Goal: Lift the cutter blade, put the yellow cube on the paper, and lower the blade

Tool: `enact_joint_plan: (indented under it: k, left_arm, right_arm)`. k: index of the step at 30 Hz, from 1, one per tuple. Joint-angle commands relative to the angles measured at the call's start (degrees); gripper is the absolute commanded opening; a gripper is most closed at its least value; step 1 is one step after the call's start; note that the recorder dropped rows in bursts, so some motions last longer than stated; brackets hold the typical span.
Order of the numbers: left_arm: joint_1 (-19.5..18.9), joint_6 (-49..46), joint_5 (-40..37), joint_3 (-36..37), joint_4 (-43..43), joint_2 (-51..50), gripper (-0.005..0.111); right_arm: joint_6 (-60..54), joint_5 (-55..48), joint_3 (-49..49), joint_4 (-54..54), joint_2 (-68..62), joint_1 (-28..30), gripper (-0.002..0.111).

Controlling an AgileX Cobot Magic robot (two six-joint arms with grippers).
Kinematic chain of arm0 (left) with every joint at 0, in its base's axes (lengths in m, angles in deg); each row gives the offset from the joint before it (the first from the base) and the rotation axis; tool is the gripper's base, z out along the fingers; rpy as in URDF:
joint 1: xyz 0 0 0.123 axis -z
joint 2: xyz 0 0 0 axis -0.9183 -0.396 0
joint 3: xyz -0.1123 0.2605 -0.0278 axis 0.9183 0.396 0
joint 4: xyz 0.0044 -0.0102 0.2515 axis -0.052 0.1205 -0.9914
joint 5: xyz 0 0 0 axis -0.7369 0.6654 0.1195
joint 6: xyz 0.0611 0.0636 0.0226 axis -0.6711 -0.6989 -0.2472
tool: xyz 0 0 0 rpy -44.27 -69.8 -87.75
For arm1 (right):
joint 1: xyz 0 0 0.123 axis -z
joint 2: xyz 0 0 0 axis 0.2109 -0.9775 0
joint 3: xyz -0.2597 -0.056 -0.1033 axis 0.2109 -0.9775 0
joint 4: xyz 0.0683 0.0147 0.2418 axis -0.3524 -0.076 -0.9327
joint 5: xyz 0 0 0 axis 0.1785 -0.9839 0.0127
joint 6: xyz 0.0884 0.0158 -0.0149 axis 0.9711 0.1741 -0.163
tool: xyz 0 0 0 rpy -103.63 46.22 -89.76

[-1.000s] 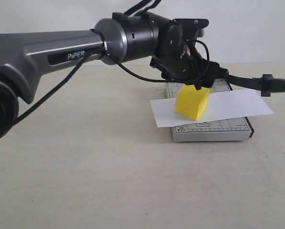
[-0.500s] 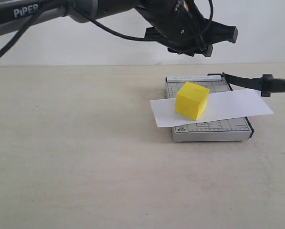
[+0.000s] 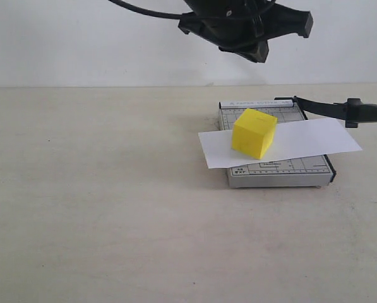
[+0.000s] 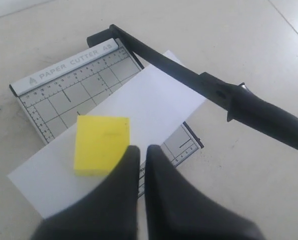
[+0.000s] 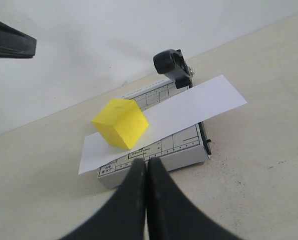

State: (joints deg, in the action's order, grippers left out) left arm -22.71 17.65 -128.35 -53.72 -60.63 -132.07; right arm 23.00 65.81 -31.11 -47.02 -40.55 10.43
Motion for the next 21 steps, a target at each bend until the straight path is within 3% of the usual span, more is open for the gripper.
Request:
enact_joint_plan:
  k: [1,6,11,21]
  left_arm:
    - [0.1,-0.5,-0.4,-0.1,0.2,2.4,0.004]
    - [0.1,-0.9,1.8,1.9,0.2,4.9,0.004]
    - [0.1,-1.4,8.7,10.1,0.2,10.7,0.004]
    - [0.1,-2.2,26.4,38.7,0.2,29.9,0.004]
  right_arm:
    - [-0.2,0.2,-0.3,0.3,0.3,0.0,0.000]
    - [-0.2,0.4,-0.3,0.3,0.3,0.0,0.000]
    - [-0.2,0.4,-0.3,0.3,0.3,0.0,0.000]
    - [-0.2,0.4,-0.3,0.3,0.3,0.0,0.000]
